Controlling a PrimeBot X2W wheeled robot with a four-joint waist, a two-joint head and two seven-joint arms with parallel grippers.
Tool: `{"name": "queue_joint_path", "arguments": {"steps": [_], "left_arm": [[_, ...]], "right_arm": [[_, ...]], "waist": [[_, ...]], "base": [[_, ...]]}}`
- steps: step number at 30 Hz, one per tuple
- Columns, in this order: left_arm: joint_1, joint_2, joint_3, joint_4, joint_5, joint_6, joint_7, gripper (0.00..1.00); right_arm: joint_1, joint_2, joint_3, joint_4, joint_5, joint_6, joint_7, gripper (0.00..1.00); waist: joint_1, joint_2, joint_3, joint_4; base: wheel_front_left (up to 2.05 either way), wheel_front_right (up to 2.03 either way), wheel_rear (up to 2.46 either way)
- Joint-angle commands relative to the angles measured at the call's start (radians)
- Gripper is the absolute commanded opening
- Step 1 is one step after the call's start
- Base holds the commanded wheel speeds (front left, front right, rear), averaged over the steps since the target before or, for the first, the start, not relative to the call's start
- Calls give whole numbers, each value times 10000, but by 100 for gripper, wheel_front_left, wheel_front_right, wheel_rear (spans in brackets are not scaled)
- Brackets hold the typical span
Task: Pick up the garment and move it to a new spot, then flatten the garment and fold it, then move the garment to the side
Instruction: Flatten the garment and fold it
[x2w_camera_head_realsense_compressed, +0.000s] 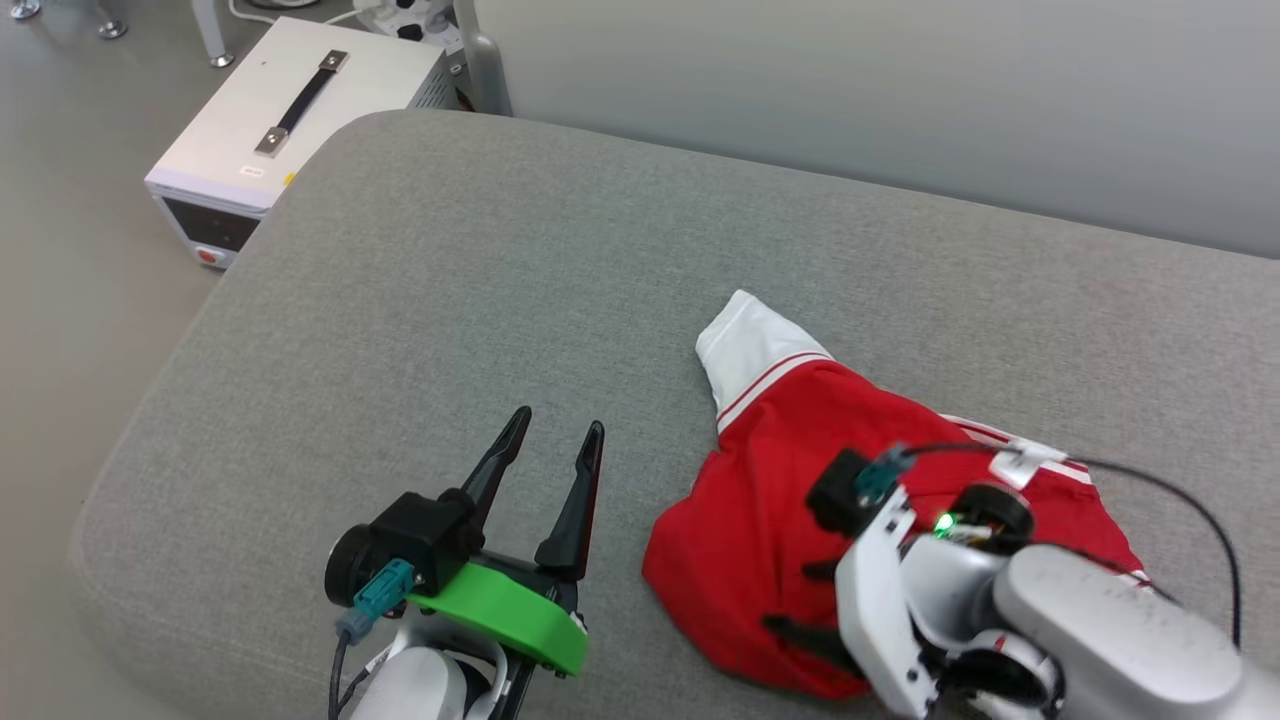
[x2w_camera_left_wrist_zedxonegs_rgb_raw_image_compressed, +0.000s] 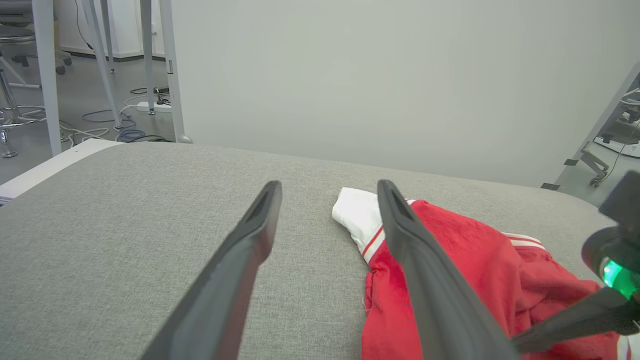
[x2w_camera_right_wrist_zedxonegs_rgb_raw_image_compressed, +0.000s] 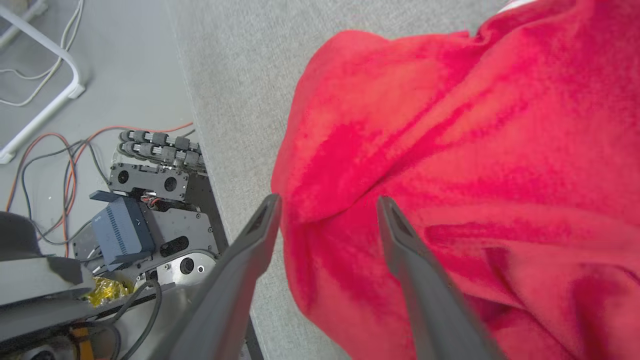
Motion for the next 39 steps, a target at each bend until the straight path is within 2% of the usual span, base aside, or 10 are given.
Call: {"name": "queue_joint_path", "arguments": {"steps": [1,5,8,15,23,27,31,32,33,39], "left_arm": [[84,22,29,-16,-53,-30,-57,100],[74,12,37,-83,-53,-30,-57,100],[47,3,-33,-124,-77,-30,-57,100],[-209,9,-164,-154,-150,-31,-57,100],[-455,-44,-251,-168,-182,-31,-57,100],[-563,-88,-237,-190,-199,-31,-57,100],[-616,-144,-227,-187,-200,-31,-57,100],[-616,-158,-221,-176,-198,-31,-57,100],[-616,-169,-223,-161,-195,-31,-57,100],[-704,-213,-320,-82,-194,-31,-57,100]], "right_arm": [[-52,-147,-333,-106,200,-7,83,100],[-234,-646,-1695,-73,412,-7,1020,100],[-471,-958,-2713,226,47,-7,1992,100],[-722,-720,-4419,1258,-1610,-7,3627,100],[-446,-111,-5000,2232,-2641,-7,3754,100],[-183,97,-5135,2801,-2743,-7,3838,100],[32,8,-5006,3214,-2849,-7,4015,100],[68,-10,-4992,3232,-2791,-7,4066,4],[80,-44,-4981,3224,-2759,-7,4078,0],[-342,-645,-4943,3167,-3128,-7,3645,0]], "waist": [[0,0,-86,-118],[0,0,-34,-203],[0,0,126,-164],[0,0,742,216],[0,0,1349,678],[0,0,1577,836],[0,0,1714,893],[0,0,1718,886],[0,0,1713,877],[0,0,1565,834]], "base": [[0,0,0],[0,0,0],[0,0,0],[0,0,0],[0,0,0],[0,0,0],[0,0,0],[0,0,0],[0,0,0],[0,0,0]]}}
